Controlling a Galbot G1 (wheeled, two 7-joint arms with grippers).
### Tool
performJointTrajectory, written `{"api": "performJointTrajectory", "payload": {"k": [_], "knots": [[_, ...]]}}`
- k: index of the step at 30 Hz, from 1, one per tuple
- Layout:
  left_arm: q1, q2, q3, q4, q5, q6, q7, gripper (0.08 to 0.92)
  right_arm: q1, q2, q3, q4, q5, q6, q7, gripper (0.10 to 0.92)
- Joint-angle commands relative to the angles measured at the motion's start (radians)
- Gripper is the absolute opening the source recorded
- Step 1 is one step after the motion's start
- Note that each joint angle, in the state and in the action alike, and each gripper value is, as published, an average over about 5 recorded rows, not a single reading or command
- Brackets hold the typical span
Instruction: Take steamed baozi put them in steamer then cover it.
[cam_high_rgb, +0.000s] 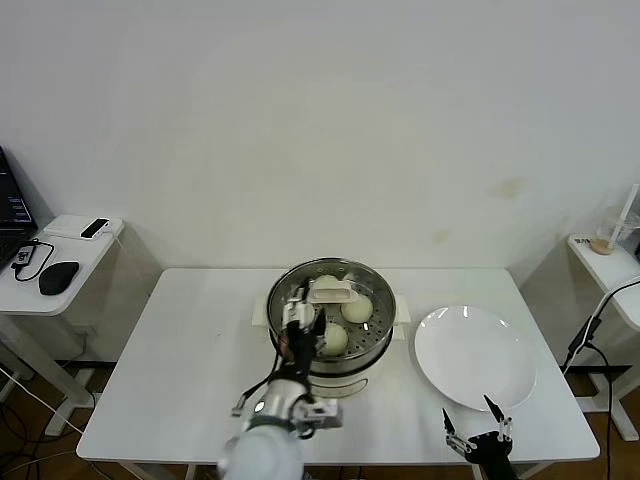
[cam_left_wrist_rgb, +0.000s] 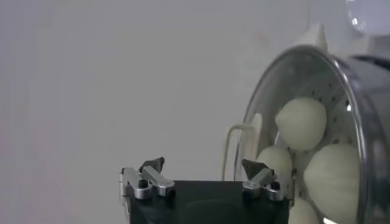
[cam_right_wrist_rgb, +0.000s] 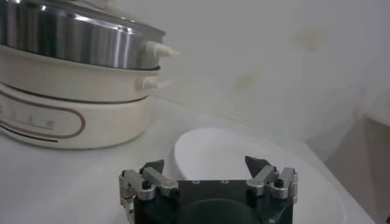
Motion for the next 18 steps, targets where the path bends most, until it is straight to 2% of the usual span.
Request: {"api": "performJointTrajectory", "payload": {"k": [1,4,8,13,18], "knots": [[0.366,0.043,-0.547,-0.077,-1.045,-0.596,-0.364,0.823,-0.015,-0.017,-0.015,-0.003,0.023,0.003,-0.002,0.823],[0.439,0.068,-0.638,-0.058,-1.249,-0.611,-0.345,0.823,-0.029,-0.032,-0.026,-0.001,0.055,0.008,-0.005,0.823],[0.543,0.078,-0.655,-0.027,-1.404,-0.614,-0.319,0.823,-0.057,-0.059,-0.036,0.021,0.13,0.011,0.004,0.823],[0.63,0.049,-0.618,-0.008,-1.414,-0.628,-0.322,0.823,-0.11,-0.094,-0.043,0.108,0.243,-0.036,0.043,0.823],[0.651,0.03,-0.593,0.012,-1.389,-0.633,-0.318,0.823,-0.161,-0.133,-0.039,0.141,0.258,-0.062,0.077,0.823]]}}
